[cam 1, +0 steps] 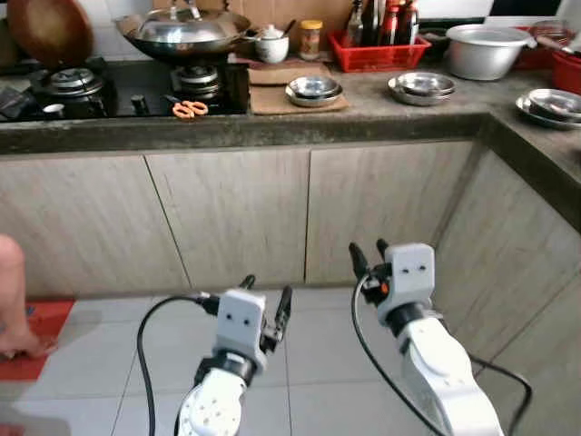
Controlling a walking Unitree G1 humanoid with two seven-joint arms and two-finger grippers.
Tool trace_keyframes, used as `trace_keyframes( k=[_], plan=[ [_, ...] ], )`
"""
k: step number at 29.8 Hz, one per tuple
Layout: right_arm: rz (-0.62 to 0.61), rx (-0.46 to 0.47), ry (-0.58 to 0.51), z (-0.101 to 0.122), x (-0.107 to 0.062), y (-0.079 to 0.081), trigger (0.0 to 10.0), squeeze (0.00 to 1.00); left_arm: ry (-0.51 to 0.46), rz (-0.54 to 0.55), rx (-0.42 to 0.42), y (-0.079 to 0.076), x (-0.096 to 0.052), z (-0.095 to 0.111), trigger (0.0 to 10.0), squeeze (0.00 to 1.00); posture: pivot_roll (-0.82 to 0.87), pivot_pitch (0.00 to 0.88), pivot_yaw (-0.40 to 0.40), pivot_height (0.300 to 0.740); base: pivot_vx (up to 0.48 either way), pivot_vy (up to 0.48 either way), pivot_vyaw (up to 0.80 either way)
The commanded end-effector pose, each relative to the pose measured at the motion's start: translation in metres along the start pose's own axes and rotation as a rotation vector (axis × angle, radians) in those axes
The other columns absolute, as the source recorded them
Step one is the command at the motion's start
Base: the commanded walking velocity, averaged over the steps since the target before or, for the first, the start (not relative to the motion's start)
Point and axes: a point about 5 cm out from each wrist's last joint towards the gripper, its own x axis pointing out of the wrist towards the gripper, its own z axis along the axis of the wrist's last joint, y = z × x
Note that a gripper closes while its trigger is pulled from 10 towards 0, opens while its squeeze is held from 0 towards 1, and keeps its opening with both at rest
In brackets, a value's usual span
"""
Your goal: Kitchen organization
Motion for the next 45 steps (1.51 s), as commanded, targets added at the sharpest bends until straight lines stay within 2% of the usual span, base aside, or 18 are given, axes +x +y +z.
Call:
trace_keyframes(
  k=[1,45],
  plan=[
    [-0.031,-0.013,0.009,-0.0009,-0.0022,-0.0091,10.0,0.00,-0.009,-0.024,-0.013,-0.0070,0.0012,0.0033,10.0,0.00,0.05,0.059,-0.026,0.740,0.334,0.000,0.00],
    [-0.032,-0.016,-0.003,0.0005,0.0007,-0.0107,10.0,0.00,-0.010,-0.038,-0.021,-0.0098,0.0021,0.0012,10.0,0.00,0.04,0.031,-0.025,0.740,0.337,0.000,0.00]
  ],
)
